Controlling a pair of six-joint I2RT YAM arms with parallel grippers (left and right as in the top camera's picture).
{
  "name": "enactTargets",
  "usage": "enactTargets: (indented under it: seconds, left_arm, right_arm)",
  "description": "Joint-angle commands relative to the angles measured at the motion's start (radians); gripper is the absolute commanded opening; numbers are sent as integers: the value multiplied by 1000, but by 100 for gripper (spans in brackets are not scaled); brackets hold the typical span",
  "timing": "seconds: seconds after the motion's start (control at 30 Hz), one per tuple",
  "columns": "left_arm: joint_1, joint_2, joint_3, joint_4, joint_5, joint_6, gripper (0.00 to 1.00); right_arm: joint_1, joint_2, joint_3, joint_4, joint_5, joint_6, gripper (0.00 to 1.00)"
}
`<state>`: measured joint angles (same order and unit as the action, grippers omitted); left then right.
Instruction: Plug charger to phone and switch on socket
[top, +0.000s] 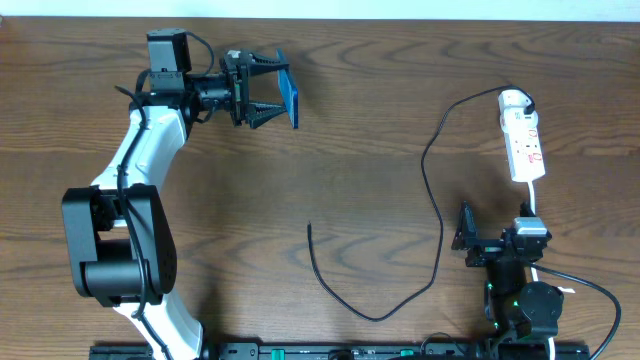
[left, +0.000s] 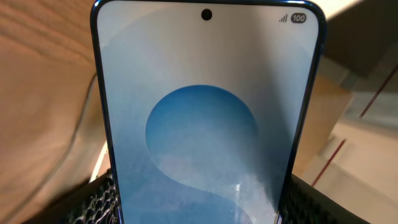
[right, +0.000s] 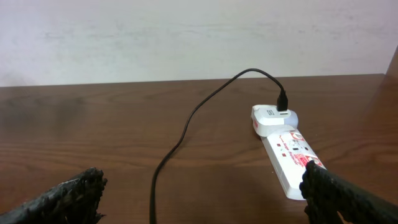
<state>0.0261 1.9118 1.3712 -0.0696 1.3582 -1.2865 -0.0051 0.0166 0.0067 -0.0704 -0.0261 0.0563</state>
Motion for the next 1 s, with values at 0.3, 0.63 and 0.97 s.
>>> enactTargets:
  seconds: [0.3,0.63,0.97]
  left_arm:
    - [1,-32,18,22,2,269,7]
    - [2,-32,18,49,-5,378,7]
    - [2,-32,18,100,-5,393,7]
  right_arm:
    - [7,-11,-1,-4,-2,-9,99]
    - [7,-11,-1,-4,-3,-9,99]
    - [6,-11,-1,0,20,-9,99]
